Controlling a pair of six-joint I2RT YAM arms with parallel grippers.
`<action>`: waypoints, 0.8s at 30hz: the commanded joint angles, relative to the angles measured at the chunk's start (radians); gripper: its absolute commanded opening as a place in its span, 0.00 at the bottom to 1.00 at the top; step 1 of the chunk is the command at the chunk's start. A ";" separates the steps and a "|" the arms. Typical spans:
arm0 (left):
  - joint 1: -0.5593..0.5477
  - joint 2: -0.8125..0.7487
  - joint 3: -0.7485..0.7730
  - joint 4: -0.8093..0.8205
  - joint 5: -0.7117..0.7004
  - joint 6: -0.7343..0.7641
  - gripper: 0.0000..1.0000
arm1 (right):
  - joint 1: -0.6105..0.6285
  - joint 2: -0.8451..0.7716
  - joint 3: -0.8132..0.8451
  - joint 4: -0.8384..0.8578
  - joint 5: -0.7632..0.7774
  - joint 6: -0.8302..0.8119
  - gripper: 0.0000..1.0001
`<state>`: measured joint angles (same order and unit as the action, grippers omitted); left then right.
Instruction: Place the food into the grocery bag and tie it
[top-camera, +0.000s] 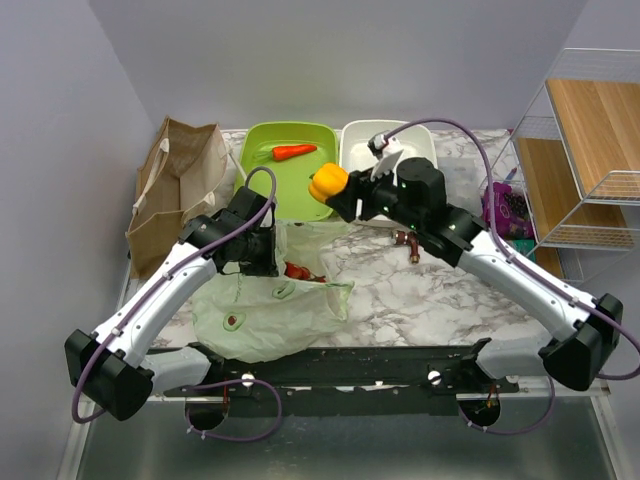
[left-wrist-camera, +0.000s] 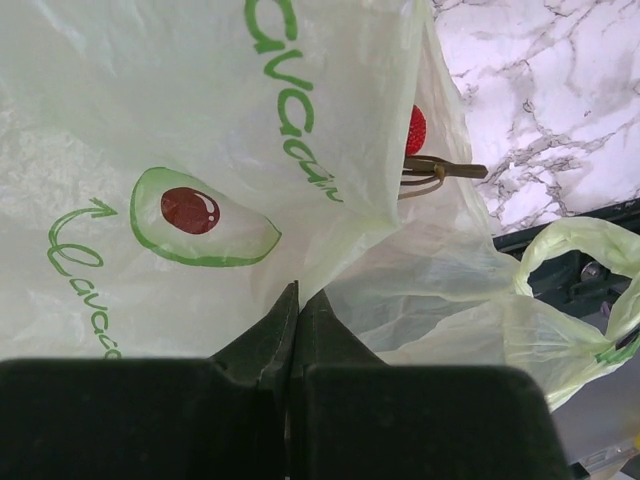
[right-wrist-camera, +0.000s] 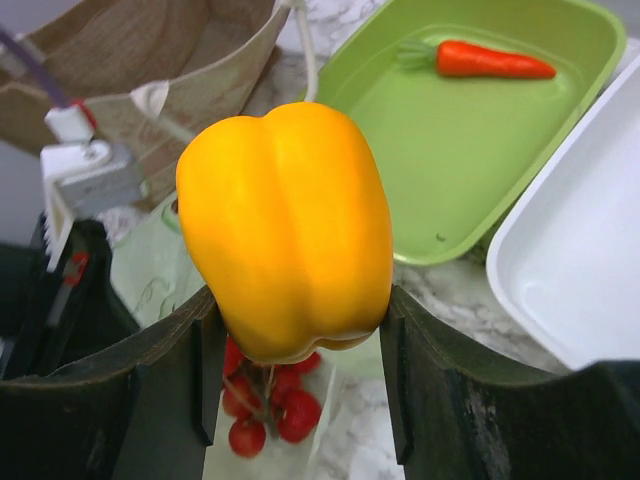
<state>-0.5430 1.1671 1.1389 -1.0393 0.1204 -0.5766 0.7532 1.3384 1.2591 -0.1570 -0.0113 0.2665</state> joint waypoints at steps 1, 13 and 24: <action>0.006 0.025 0.050 0.037 0.036 0.039 0.00 | 0.006 -0.090 -0.092 -0.137 -0.161 0.036 0.09; 0.006 0.026 0.089 0.018 0.049 0.061 0.00 | 0.015 -0.093 -0.231 -0.168 -0.382 0.107 0.09; 0.006 -0.020 0.067 0.011 0.032 0.045 0.00 | 0.147 0.057 -0.206 -0.186 -0.456 0.079 0.13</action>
<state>-0.5430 1.1854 1.2060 -1.0267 0.1501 -0.5312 0.8555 1.3548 1.0367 -0.3302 -0.4053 0.3580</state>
